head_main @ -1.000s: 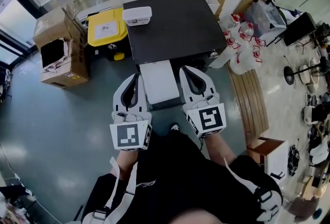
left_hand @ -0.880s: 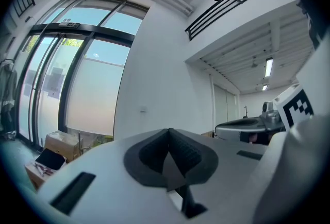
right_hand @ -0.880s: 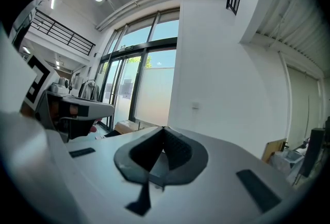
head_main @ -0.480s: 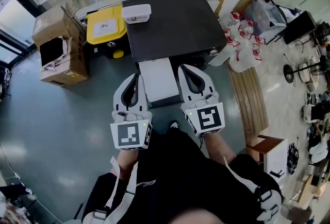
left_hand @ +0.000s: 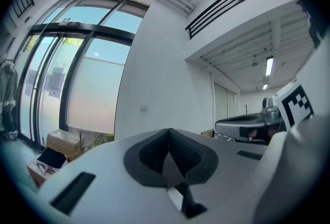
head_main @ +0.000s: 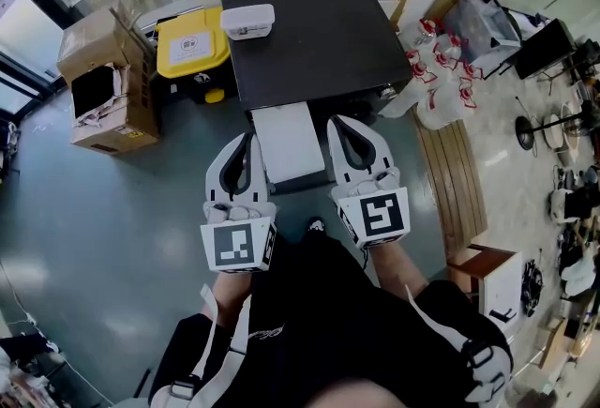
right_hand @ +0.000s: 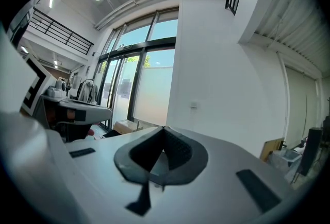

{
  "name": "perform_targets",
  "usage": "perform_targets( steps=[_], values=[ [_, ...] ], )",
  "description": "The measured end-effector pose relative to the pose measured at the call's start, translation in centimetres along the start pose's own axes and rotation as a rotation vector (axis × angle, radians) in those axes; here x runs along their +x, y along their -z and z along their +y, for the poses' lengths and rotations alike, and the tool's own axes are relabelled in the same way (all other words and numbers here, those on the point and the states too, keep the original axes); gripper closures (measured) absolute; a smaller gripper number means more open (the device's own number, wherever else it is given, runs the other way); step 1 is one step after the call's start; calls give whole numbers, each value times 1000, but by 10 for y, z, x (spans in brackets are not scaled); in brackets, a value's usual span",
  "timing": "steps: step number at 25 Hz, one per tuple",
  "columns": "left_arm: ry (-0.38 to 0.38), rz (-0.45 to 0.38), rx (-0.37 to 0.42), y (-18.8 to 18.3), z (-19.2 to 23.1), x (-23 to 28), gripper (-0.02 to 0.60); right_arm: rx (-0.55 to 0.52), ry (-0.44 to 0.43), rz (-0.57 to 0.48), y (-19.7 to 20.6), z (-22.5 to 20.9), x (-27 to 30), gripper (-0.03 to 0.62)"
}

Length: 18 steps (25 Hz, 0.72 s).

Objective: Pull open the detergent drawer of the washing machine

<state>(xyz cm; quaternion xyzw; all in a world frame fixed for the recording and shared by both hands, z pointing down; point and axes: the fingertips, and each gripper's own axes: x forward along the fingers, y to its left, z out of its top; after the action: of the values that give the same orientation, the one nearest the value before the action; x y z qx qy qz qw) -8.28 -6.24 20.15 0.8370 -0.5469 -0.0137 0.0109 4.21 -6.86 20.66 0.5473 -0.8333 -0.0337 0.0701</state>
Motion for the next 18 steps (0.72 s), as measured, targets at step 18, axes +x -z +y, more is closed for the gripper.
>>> perform_targets(
  steps=[18],
  values=[
    [8, 14, 3, 4, -6, 4, 561, 27, 2, -1, 2, -7, -1, 586]
  ],
)
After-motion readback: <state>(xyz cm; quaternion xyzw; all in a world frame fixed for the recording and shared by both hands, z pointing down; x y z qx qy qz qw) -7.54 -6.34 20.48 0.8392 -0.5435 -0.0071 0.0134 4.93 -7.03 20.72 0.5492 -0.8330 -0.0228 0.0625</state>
